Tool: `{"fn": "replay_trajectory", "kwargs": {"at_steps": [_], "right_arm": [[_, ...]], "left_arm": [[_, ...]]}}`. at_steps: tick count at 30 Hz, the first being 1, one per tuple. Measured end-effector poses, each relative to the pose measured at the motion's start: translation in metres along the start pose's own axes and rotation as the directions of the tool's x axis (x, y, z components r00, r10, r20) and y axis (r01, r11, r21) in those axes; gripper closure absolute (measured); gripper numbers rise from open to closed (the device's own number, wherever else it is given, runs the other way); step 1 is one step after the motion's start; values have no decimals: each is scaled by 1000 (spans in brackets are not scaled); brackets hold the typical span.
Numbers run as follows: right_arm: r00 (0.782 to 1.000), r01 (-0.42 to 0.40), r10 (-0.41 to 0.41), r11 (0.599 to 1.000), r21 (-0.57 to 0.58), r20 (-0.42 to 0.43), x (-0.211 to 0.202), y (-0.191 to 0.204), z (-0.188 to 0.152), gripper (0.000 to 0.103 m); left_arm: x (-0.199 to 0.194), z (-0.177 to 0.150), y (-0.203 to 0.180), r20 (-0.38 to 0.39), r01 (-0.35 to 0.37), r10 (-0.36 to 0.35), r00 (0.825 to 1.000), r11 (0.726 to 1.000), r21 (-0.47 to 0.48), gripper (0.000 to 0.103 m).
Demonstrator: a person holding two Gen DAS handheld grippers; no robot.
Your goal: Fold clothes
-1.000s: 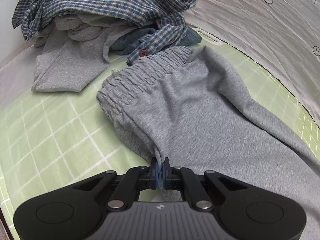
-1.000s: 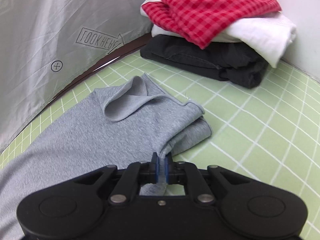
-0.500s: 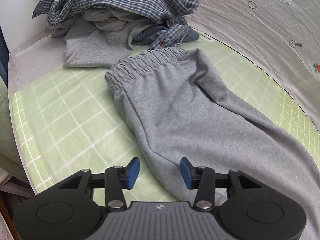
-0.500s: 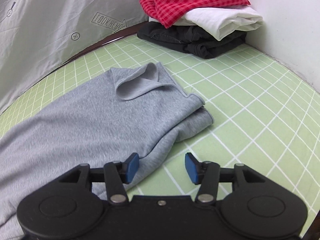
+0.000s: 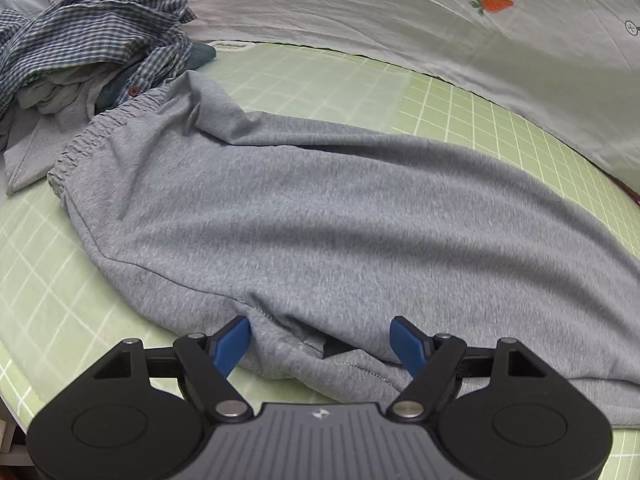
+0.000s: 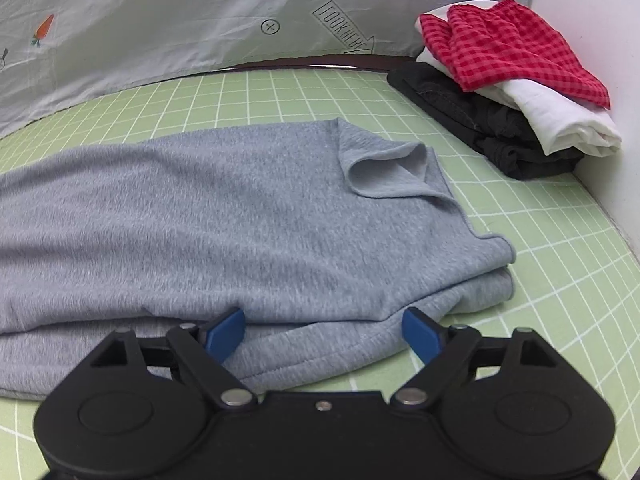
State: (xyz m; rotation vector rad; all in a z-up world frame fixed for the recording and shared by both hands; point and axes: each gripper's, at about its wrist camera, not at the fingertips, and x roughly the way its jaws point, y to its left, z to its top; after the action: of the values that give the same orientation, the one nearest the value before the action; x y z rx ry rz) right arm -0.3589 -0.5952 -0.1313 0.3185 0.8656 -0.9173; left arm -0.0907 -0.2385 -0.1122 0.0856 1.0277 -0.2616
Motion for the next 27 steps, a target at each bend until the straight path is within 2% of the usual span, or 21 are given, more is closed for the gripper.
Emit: {"fn": "replay_trajectory", "kwargs": {"at_steps": [4, 8, 16, 23, 27], "right_arm": [[998, 59, -59, 998, 7, 2, -5, 0, -6, 12], [996, 94, -94, 996, -3, -8, -20, -12, -22, 12], [995, 92, -91, 996, 9, -45, -41, -32, -45, 12], [996, 58, -61, 998, 34, 68, -44, -31, -19, 9], [998, 27, -25, 999, -33, 55, -25, -15, -10, 8]], "left_arm": [[2, -10, -5, -36, -34, 35, 999, 999, 33, 25], [1, -30, 4, -81, -56, 57, 995, 998, 9, 25], [-14, -50, 10, -77, -77, 75, 994, 997, -24, 23], [-18, -50, -9, -59, -85, 86, 995, 996, 4, 23], [-17, -46, -14, -49, -87, 86, 995, 996, -13, 23]]}}
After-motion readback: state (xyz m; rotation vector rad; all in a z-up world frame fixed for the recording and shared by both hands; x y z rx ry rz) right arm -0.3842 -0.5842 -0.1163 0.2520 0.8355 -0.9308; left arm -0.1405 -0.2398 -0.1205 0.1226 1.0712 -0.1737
